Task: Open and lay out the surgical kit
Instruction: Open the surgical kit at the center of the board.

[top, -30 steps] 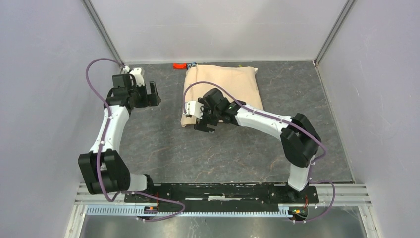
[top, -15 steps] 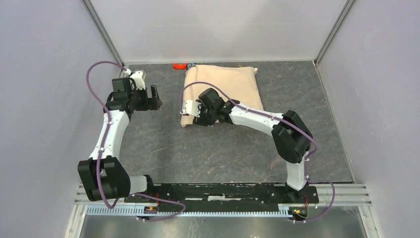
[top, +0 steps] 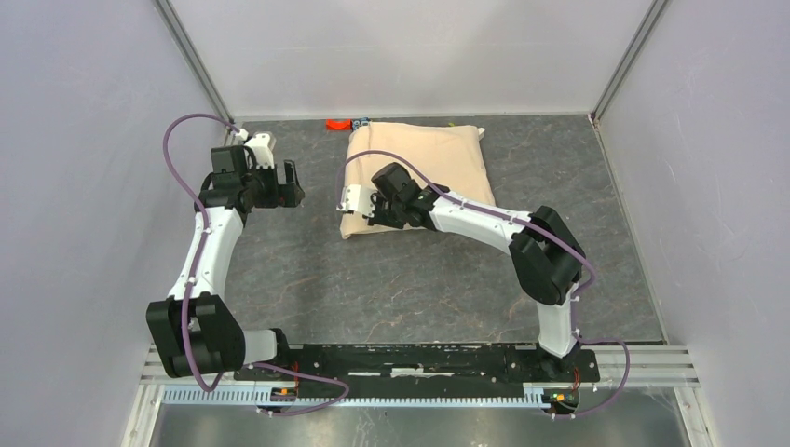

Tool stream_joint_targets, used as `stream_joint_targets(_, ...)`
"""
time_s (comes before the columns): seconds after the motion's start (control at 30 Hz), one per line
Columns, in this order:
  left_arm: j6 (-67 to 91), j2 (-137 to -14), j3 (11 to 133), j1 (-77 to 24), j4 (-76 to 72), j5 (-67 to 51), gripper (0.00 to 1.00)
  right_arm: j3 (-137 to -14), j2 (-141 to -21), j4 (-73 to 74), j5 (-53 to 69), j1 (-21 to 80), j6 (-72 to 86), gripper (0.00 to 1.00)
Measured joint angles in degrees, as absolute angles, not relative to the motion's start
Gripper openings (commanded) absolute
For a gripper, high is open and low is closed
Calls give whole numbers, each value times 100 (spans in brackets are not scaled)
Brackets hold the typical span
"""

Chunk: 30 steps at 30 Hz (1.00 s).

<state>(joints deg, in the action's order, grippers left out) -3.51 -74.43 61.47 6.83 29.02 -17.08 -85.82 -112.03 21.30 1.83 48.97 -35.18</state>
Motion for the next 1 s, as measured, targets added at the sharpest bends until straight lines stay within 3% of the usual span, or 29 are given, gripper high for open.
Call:
stream_joint_targets(0.4, -679, -7446, 6149, 676, 2836, -1909, 100, -8523, -10180, 2143, 698, 4023, -2845, 0)
stream_joint_targets(0.8, -917, -7848, 6737, -115, 2523, -2110, 100, -6849, -7299, 1831, 982, 974, -2357, 0)
stream_joint_targets(0.93, -1149, -8158, 6932, -860, 2464, -2008, 100, -6007, -6657, 1638, 1061, -816, -2316, 1)
stream_joint_targets(0.97, -1208, -8239, 6989, -1046, 2467, -1968, 100, -5876, -6602, 1614, 1072, -1216, -2318, 3)
stream_joint_targets(1.0, -1284, -8364, 7078, -1286, 2467, -1922, 100, -5734, -6571, 1588, 1098, -1662, -2327, 13)
